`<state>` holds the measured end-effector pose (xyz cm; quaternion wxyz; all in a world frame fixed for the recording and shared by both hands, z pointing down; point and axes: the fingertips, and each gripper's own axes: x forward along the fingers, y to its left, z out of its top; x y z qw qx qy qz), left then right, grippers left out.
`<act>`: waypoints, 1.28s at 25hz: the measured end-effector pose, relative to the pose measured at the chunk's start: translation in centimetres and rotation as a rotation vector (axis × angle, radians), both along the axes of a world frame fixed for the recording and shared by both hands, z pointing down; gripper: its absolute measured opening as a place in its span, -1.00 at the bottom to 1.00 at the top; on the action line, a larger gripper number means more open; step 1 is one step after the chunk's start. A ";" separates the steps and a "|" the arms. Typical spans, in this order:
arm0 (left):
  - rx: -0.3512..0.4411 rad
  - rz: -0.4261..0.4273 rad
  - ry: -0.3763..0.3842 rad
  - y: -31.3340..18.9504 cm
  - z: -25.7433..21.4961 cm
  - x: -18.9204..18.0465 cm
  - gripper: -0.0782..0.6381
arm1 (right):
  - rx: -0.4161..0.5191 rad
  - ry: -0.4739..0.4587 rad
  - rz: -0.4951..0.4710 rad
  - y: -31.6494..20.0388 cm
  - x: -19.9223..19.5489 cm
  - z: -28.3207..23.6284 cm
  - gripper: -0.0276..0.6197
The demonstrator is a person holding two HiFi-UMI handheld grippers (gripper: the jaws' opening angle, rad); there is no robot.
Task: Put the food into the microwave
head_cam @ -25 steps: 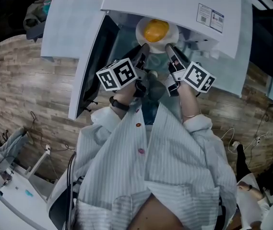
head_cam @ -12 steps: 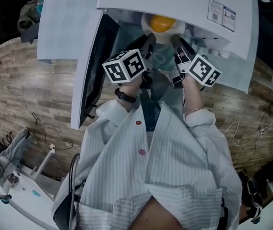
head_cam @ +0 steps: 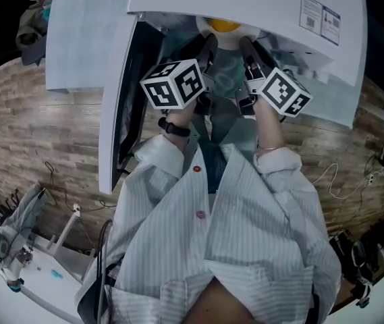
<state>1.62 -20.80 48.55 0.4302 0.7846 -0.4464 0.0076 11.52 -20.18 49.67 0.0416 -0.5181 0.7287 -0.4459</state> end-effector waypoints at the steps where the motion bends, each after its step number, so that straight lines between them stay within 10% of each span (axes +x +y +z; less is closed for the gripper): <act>1: 0.007 0.006 -0.013 -0.3 0.0 0.0 -0.56 | 0.005 0.004 0.005 -0.2 0.0 0.1 -0.59; 32: 0.148 0.122 -0.379 -4.5 2.3 0.8 -0.43 | 0.131 0.444 -0.013 -4.2 0.0 0.7 -0.46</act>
